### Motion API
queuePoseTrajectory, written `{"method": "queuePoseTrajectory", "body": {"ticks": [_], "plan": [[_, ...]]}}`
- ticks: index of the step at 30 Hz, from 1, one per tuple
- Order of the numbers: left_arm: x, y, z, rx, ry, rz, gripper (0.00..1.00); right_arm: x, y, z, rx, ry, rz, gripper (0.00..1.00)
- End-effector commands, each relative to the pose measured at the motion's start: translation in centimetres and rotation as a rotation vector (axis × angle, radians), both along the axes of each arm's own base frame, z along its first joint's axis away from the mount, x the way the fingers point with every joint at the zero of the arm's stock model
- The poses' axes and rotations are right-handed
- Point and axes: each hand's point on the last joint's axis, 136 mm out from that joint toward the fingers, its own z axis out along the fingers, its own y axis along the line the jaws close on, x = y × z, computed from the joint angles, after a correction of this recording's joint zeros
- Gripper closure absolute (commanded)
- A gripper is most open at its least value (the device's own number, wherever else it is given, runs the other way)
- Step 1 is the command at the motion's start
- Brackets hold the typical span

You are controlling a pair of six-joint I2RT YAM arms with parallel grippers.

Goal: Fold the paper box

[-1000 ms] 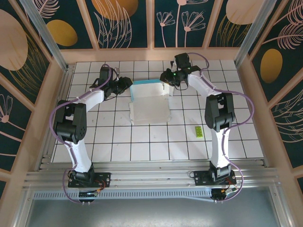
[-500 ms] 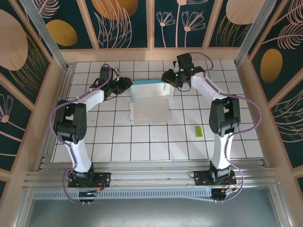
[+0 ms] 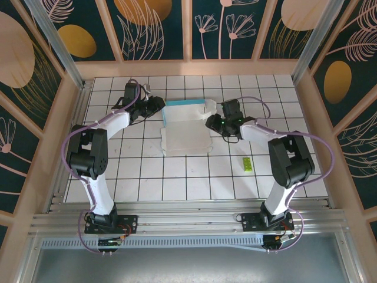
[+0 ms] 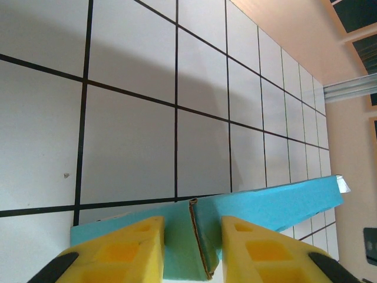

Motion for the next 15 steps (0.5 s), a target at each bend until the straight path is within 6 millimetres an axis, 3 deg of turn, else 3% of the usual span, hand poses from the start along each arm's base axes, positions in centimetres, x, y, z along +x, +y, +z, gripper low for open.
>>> {"method": "queuePoseTrajectory", "body": {"ticks": [1,15], "plan": [[-1.5,-0.6,-2.6,0.042,0.097,-0.035,0.72,3.0,0.4,0.2,-0.007,-0.107,-0.068,0.53],[-1.4,-1.0,-2.5,0.045,0.095,-0.043,0.72,5.9,0.3,-2.9,-0.084,-0.157,-0.122,0.5]]}}
